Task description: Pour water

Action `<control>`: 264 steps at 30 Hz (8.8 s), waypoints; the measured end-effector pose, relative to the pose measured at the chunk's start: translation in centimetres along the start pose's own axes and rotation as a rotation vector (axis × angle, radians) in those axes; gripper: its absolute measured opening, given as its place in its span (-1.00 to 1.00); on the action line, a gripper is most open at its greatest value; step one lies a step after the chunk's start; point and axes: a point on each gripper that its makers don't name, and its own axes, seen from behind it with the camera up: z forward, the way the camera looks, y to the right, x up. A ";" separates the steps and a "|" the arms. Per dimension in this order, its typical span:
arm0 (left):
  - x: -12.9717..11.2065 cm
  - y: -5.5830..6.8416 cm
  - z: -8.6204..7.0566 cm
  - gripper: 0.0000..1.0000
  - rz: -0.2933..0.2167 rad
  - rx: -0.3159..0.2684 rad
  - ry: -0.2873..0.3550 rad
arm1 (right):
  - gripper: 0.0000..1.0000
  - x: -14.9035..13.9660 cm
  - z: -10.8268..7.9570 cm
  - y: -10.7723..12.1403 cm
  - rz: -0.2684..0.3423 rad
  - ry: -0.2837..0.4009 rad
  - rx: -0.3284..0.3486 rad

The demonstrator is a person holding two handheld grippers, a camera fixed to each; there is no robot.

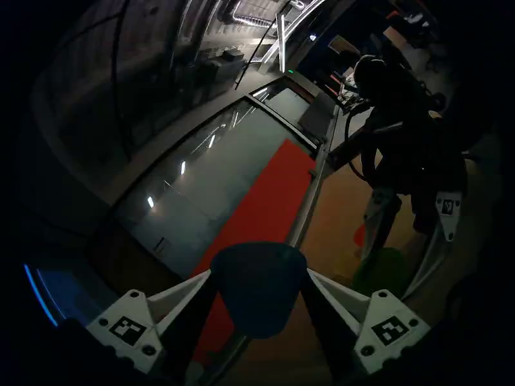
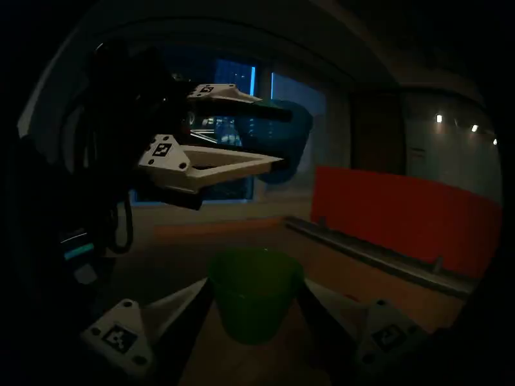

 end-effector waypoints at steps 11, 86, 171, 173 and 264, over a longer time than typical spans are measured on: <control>0.6 -0.1 0.5 0.70 0.087 0.006 0.003 | 0.99 0.0 0.5 0.0 0.003 0.004 0.006; 2.4 -1.2 0.0 0.70 0.419 0.073 0.030 | 0.99 0.6 0.2 0.1 -0.008 0.025 -0.014; 3.1 -1.5 0.2 0.70 0.392 0.088 0.041 | 0.99 1.3 -0.5 0.8 -0.004 0.057 -0.049; 2.6 -1.7 0.4 0.70 0.319 0.085 0.037 | 0.99 1.3 -0.5 0.9 -0.004 0.057 -0.051; -9.6 0.9 -1.8 0.70 -0.797 0.041 -0.011 | 1.00 1.4 -5.1 5.6 0.000 0.020 -0.170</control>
